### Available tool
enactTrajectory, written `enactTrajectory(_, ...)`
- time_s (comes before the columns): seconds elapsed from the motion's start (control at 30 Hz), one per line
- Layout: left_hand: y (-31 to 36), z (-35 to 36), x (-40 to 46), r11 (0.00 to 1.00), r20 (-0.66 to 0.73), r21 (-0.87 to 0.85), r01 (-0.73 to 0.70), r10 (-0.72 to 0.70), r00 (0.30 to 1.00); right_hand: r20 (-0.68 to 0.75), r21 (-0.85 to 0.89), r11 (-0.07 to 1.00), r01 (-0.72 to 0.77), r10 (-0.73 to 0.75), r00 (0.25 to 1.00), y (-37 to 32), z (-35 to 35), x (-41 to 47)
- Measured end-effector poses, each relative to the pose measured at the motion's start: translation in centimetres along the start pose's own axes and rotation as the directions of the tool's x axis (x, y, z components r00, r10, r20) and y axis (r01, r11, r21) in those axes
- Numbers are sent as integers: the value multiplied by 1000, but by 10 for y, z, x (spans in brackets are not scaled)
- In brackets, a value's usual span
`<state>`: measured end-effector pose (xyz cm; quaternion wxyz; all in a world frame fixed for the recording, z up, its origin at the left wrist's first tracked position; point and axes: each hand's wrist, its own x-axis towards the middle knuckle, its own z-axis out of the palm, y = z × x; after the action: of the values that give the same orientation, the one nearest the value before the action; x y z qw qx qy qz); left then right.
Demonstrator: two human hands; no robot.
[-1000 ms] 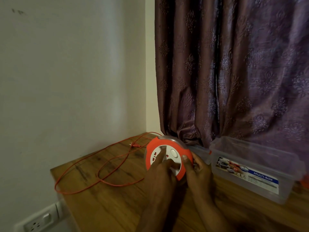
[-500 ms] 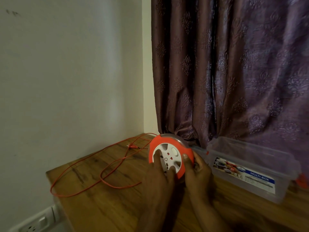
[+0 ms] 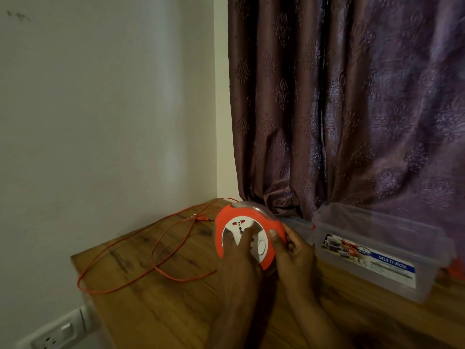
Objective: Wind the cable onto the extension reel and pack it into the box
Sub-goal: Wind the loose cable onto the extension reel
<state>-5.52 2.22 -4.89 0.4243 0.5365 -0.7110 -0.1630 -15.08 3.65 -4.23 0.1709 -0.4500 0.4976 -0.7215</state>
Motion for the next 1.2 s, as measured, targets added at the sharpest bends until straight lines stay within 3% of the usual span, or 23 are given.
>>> enactTrajectory(0.23,0,-6,-5,990,-140,20,-143,144,980,25,1,1000,-15,15,1000,4,-1,-1)
enactTrajectory(0.4,2,-11,-5,981,-82,53,-188,192,978,12,-14,999,-48,48,999,2,-5,0)
enactTrajectory(0.53,4,-9,-6,979,-80,30,-203,205,975,-8,-28,999,-40,40,999,0,-6,2)
enactTrajectory(0.73,4,-9,-6,986,-223,-78,-147,126,967,-70,-16,1000,-24,23,997,-3,-9,5)
enactTrajectory(0.97,-1,-4,-3,997,-25,-72,-3,1,1000,-89,-10,1000,1,-1,996,-5,-7,3)
enactTrajectory(1.2,-5,-2,-3,1000,-22,-13,-21,20,1000,-53,-5,1000,-6,6,999,-2,-4,1)
